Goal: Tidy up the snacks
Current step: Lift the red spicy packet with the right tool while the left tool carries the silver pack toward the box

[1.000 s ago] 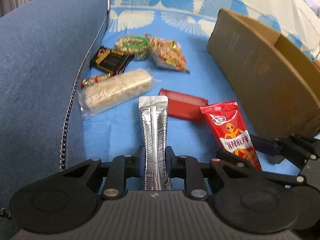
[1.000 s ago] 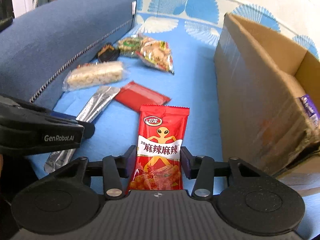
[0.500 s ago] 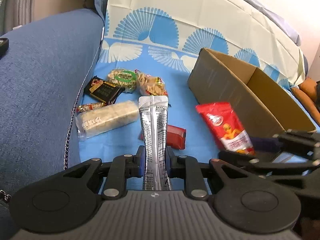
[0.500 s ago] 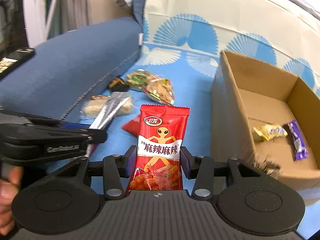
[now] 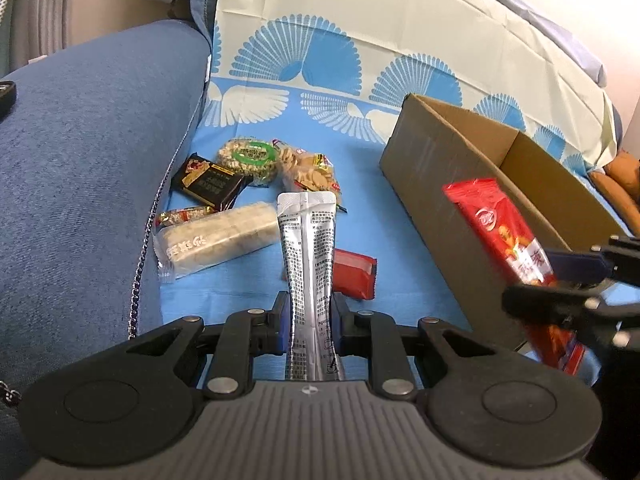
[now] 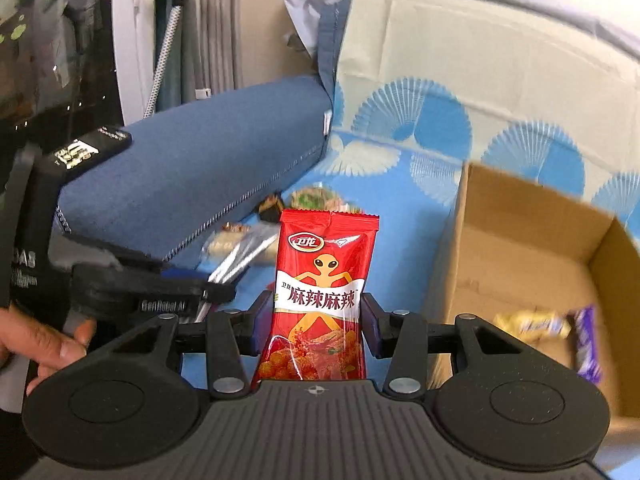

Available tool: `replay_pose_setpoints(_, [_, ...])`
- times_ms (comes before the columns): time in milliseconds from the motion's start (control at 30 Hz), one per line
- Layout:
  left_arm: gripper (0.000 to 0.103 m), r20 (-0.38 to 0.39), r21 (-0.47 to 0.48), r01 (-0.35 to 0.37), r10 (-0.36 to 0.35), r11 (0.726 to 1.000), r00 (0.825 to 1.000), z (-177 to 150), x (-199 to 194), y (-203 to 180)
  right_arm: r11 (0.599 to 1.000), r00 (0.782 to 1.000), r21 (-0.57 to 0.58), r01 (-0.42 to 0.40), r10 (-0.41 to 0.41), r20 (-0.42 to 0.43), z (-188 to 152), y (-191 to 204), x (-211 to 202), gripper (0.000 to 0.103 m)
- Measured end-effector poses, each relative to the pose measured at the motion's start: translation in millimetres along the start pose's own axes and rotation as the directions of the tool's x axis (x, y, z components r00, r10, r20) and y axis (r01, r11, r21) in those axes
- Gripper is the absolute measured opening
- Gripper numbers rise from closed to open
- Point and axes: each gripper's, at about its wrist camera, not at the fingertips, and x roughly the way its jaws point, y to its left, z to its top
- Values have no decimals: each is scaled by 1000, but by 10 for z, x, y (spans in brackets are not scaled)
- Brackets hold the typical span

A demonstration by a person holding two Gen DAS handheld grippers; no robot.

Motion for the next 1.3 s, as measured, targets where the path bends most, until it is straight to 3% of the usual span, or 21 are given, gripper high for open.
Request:
replay_pose_setpoints(367, [22, -2, 8, -29, 29, 1000, 1000, -7, 52, -25, 999, 999, 20, -41, 41, 4, -101, 66, 125, 48])
replay_pose_setpoints(833, [22, 15, 18, -42, 42, 999, 999, -13, 28, -60, 997, 995, 40, -60, 57, 83, -94, -80, -65, 48])
replay_pose_setpoints(1300, [22, 16, -104, -99, 101, 990, 995, 128, -169, 84, 990, 980, 118, -70, 46, 195, 14, -262, -280, 48])
